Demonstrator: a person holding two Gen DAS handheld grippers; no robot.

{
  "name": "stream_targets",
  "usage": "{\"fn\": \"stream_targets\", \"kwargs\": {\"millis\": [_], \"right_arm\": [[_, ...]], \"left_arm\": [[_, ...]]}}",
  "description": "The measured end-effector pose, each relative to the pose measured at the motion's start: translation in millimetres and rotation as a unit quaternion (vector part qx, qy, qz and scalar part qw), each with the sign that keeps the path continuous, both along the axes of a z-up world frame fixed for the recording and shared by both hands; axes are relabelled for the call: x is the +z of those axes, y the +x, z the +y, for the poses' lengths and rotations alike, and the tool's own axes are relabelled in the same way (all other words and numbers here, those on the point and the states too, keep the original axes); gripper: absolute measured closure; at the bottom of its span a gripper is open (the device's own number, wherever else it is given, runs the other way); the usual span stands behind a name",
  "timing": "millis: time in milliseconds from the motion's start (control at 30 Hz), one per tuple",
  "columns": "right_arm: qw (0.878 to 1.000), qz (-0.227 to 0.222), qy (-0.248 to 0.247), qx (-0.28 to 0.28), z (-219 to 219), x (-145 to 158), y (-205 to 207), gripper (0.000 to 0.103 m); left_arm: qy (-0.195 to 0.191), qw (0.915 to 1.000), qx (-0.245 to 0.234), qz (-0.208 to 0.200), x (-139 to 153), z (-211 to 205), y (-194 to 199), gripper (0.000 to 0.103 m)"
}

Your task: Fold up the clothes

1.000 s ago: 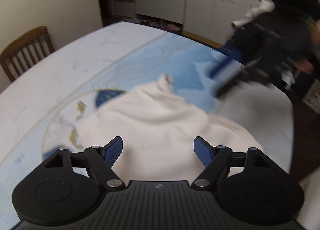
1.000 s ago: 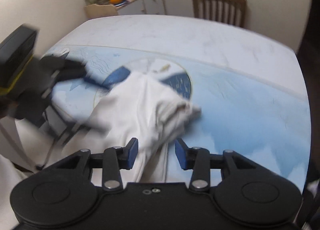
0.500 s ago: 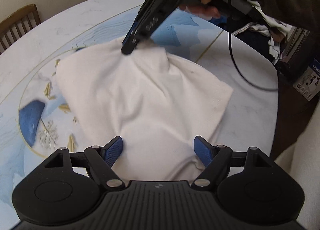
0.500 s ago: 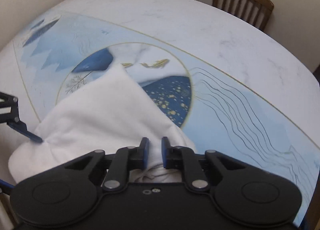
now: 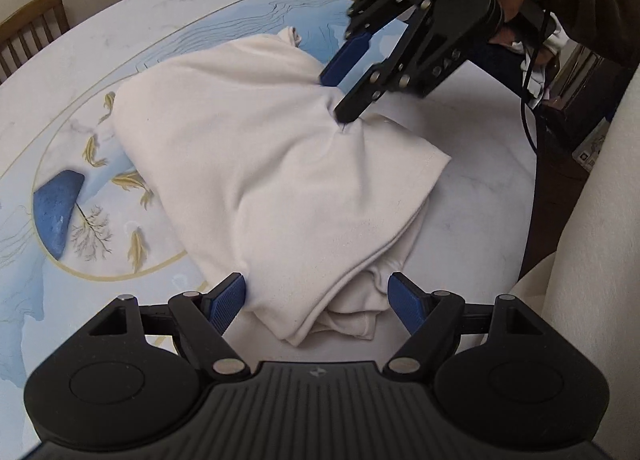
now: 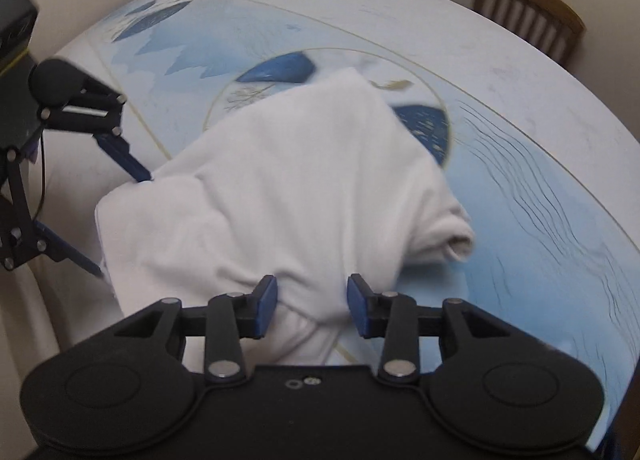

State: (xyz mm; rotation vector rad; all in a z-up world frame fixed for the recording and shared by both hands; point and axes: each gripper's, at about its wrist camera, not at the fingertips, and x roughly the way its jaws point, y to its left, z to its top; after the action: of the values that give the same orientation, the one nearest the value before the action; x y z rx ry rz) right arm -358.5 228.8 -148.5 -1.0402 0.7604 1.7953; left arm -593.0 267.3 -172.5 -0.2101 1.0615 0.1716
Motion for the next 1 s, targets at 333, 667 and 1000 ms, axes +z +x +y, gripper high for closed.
{"fn": "stream_targets", "kwargs": {"millis": [333, 667, 1000], "right_arm": [[0.979, 0.111, -0.021, -0.172, 9.3, 5.0, 34.1, 0.000], [0.960, 0.144, -0.066, -0.230, 21.3, -28.2, 25.9, 0.000], [0.951, 0.169, -0.078, -0.247, 25.6, -33.3, 21.6, 0.000]], "left_arm": [[-0.024, 0.9905, 0.135, -0.014, 10.3, 79.2, 34.4, 0.023], [-0.107, 0.9754, 0.193, -0.002, -17.9, 113.3, 56.8, 0.023], [-0.122, 0.9656, 0.229, 0.010, -21.5, 112.4, 58.4, 0.047]]}}
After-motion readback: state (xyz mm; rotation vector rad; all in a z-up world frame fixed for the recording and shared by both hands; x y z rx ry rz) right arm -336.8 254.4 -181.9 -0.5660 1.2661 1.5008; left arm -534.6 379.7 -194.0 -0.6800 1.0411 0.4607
